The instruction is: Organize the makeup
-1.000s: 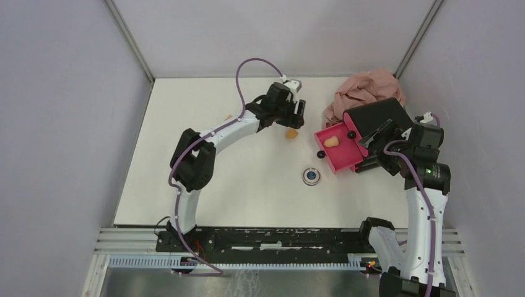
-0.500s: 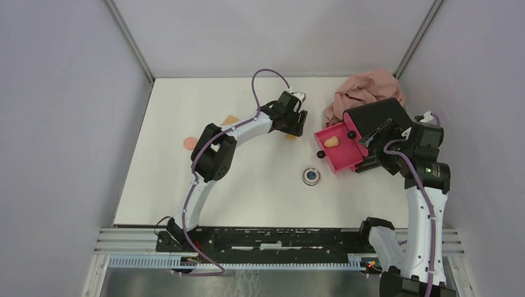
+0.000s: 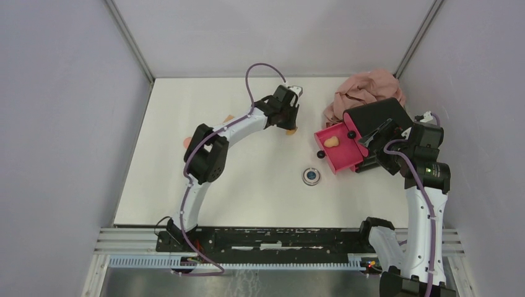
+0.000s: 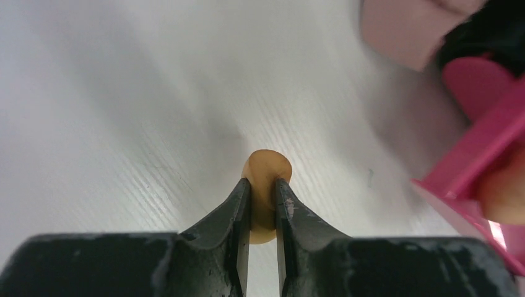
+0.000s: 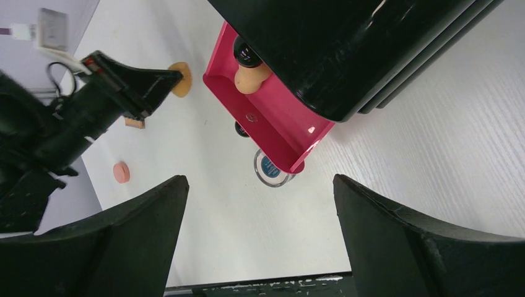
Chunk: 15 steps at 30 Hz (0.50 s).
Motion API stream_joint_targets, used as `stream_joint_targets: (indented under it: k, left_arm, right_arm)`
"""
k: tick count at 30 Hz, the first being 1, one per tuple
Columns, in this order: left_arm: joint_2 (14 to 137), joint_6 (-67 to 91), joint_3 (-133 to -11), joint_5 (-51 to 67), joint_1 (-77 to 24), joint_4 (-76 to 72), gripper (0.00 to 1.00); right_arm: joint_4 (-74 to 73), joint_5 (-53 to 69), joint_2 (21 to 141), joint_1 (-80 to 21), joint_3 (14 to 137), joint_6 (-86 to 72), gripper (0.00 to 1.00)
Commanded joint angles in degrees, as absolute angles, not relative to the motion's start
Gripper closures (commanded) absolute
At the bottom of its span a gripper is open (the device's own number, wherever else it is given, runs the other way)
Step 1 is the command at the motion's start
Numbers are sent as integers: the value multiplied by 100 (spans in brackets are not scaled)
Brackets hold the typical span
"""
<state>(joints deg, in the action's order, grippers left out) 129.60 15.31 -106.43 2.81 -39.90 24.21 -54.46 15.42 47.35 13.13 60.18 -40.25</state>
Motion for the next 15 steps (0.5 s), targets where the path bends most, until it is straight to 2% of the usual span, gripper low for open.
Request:
stream_joint_targets:
  k: [1, 6, 15]
  left_arm:
    - [11671, 1695, -10628, 623, -4117, 2073, 76]
    - [11414, 1643, -10688, 713, -4707, 1963, 76]
    - [12084, 1971, -11215, 1332, -5392, 1714, 76]
  right_arm:
    - [-5203, 1591, 4665, 1283, 6022, -4031, 6]
    - [-5213, 1648, 4641, 1285, 6013, -4008, 6]
    - [-5348, 1605, 4510, 1286, 6091, -3964, 6]
